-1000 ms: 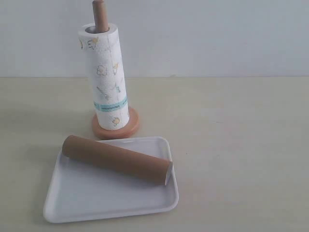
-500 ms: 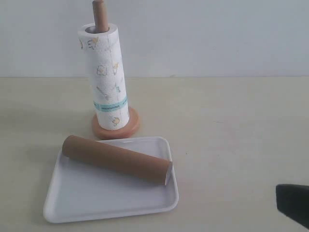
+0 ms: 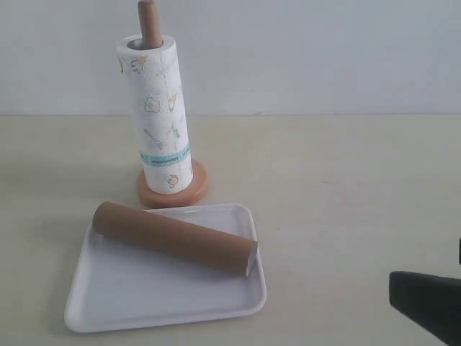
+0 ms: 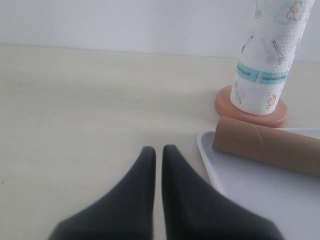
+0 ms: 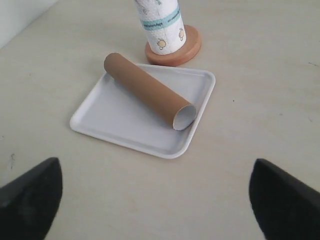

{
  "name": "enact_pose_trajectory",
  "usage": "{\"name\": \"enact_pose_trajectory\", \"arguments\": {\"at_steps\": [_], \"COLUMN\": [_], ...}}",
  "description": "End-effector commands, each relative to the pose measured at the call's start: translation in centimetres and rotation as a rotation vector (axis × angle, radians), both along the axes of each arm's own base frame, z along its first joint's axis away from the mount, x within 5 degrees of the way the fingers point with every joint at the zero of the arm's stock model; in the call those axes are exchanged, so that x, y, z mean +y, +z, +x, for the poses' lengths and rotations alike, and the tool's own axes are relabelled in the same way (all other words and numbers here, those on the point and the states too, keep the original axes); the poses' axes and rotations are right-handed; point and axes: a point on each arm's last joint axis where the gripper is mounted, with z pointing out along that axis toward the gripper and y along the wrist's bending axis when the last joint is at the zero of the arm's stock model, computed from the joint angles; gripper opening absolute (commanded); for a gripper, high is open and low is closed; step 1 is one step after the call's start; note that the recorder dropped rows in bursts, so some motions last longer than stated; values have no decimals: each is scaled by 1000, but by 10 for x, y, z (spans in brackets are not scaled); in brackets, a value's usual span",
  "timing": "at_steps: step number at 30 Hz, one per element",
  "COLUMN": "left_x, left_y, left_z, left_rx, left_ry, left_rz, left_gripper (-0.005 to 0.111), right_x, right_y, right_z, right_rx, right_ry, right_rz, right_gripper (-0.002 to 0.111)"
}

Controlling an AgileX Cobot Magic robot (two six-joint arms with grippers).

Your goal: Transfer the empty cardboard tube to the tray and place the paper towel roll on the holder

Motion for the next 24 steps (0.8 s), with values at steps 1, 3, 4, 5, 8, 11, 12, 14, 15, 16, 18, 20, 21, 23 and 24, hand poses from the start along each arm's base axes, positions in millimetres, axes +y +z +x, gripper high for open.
{"name": "enact_pose_trajectory", "arguments": {"at_steps": [1, 3, 4, 5, 8, 11, 12, 14, 15, 16, 18, 20, 21, 23, 24], "left_x": [0, 0, 0, 0, 0, 0, 0, 0, 0, 0, 0, 0, 0, 0, 0], "left_y": [-1, -1, -1, -1, -1, -1, -1, -1, -1, -1, -1, -1, -1, -1, -1], "left_z": [0, 0, 0, 0, 0, 0, 0, 0, 0, 0, 0, 0, 0, 0, 0], "left_rx": [-4, -4, -4, -4, -4, -4, -4, -4, -4, -4, -4, -4, -4, -4, -4], "left_ry": [-9, -9, -9, -9, -9, -9, -9, -9, -9, -9, -9, -9, -9, -9, -9], "left_rz": [2, 2, 2, 2, 2, 2, 2, 2, 2, 2, 2, 2, 2, 2, 2], "left_gripper": [4, 4, 4, 4, 4, 4, 4, 4, 4, 4, 4, 4, 4, 4, 4], "right_x": [0, 0, 1, 1, 1, 1, 1, 1, 1, 1, 1, 1, 1, 1, 1], "right_y": [1, 2, 2, 3, 2, 3, 3, 3, 3, 3, 3, 3, 3, 3, 3], "right_z": [2, 2, 2, 2, 2, 2, 2, 2, 2, 2, 2, 2, 2, 2, 2], "right_rx": [-29, -32, -27, -17, 0, -1, -1, -1, -1, -1, -1, -1, -1, -1, -1], "right_ry": [-7, -12, -19, -26, -31, -32, -32, -32, -32, -32, -32, -32, -32, -32, -32], "right_rz": [13, 30, 42, 55, 69, 70, 70, 70, 70, 70, 70, 70, 70, 70, 70], "right_gripper": [54, 24, 10, 0, 2, 1, 1, 1, 1, 1, 1, 1, 1, 1, 1]}}
